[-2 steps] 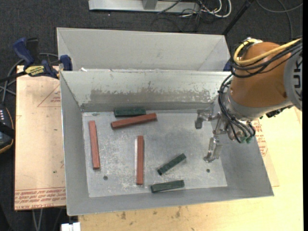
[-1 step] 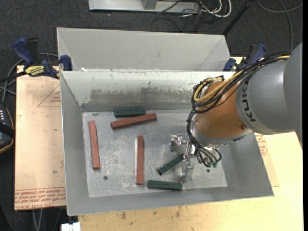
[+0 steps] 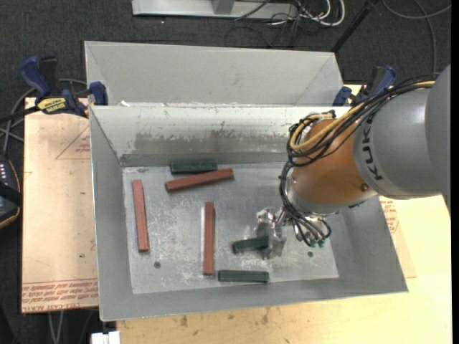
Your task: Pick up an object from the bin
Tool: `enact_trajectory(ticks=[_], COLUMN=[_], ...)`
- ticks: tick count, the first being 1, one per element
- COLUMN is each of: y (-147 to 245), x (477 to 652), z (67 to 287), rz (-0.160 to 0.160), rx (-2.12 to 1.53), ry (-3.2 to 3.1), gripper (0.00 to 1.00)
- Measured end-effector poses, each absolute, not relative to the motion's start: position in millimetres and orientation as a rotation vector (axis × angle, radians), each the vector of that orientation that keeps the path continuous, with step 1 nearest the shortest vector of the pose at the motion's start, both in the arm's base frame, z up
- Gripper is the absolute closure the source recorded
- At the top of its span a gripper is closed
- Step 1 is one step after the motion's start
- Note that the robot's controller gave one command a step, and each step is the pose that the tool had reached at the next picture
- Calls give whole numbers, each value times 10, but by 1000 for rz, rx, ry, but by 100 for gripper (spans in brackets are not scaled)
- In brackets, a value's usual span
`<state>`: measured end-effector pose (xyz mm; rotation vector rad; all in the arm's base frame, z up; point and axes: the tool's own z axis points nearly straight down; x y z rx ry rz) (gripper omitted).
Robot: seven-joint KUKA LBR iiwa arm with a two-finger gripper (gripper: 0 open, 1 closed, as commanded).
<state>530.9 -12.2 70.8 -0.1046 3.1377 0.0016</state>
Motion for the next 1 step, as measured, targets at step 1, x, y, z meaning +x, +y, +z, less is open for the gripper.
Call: enact_trajectory(ticks=[1], y=[-307], x=[5393], z=[1787], rz=[-2], rx=[-174], ry=[3126], gripper=[100])
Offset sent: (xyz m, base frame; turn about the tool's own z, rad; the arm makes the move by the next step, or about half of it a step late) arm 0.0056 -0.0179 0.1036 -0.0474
